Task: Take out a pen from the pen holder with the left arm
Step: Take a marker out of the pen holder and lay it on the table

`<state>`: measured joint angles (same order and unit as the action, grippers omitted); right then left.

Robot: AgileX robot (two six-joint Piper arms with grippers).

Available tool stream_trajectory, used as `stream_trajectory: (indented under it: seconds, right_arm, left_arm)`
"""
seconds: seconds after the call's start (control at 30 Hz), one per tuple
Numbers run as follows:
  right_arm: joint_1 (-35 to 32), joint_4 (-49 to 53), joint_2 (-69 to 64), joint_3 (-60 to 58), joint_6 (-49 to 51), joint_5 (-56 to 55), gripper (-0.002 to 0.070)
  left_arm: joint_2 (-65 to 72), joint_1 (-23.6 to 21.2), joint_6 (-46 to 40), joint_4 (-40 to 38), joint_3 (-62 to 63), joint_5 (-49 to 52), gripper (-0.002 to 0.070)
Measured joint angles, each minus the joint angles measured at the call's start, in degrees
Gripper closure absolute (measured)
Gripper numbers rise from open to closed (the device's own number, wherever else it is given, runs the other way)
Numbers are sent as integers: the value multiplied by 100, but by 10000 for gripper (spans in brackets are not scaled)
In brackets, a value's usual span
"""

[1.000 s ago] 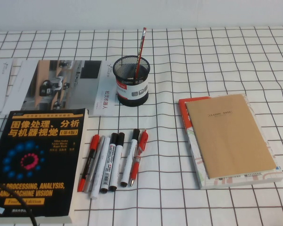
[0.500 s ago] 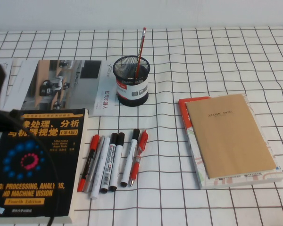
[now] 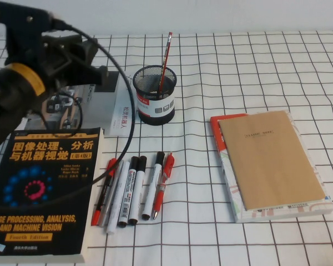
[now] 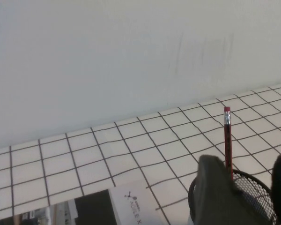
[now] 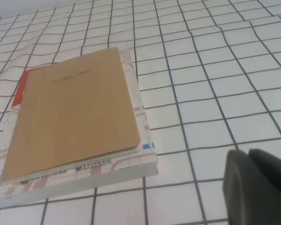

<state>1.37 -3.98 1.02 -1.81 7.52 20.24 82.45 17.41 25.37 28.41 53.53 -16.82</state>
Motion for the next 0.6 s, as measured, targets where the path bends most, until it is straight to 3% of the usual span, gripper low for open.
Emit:
stream_trajectory:
  seconds: [0.17,0.27,0.6]
  right_arm:
    - [0,0,0,0,0,0,693]
    - [0,0,0,0,0,0,693]
    - [0,0,0,0,0,0,692]
  left_arm:
    - [959,233,144,245,996,173,309]
    - [1456,378,165,362,1545,290,252]
    - [2823,688,407,418,2739,535,223]
